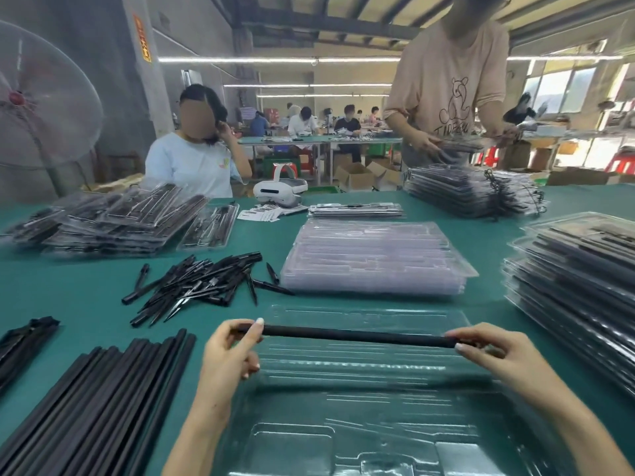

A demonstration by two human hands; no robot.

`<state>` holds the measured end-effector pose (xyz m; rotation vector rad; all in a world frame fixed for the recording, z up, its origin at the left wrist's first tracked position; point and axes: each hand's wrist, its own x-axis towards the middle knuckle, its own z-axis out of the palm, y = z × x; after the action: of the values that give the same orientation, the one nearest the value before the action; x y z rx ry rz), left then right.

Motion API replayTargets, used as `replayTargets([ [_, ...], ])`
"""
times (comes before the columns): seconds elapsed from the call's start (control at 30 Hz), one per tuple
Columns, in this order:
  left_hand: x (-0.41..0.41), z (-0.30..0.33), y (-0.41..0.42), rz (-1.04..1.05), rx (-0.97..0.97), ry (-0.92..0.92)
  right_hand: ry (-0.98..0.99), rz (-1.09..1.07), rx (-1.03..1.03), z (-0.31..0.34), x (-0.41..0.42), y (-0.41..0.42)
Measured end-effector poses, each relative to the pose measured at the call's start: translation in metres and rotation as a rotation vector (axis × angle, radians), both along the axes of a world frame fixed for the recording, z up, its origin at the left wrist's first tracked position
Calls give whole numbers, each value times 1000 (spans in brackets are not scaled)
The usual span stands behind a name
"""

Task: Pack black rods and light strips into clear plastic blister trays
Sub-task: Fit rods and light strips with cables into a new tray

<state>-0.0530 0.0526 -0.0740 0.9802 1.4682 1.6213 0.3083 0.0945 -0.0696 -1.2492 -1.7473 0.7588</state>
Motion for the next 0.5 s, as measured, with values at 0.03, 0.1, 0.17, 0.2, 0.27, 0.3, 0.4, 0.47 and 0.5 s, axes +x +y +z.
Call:
replayTargets([
  [0.03, -2, 0, 0, -8, 13, 7, -4, -12, -12, -2, 2, 0],
  [0.1, -4, 1, -2, -35, 4, 47, 11, -39, -34, -6, 6, -1],
  [0.17, -5, -1, -4, -54, -35, 153, 29, -63, -31, -9, 14, 1],
  [0.2, -7, -2, -5, -45, -56, 247, 30, -71, -33, -10, 20, 1],
  [0.27, -8, -4, -10, -16, -88, 459, 12, -57, -63, -10, 29, -2],
  [0.3, -9, -5, -12, -13, -102, 521, -13, -36, -92, -9, 32, -5],
  [0.4, -11, -6, -15, -34, -121, 578, -134, -13, -137, -4, 32, -13],
  [0.47, -11, -8, -15, -23, -109, 642, -239, -26, -115, -2, 29, -15],
  [0.5, -10, -9, -16, -9, -94, 679, -285, -28, -99, -1, 27, -16],
])
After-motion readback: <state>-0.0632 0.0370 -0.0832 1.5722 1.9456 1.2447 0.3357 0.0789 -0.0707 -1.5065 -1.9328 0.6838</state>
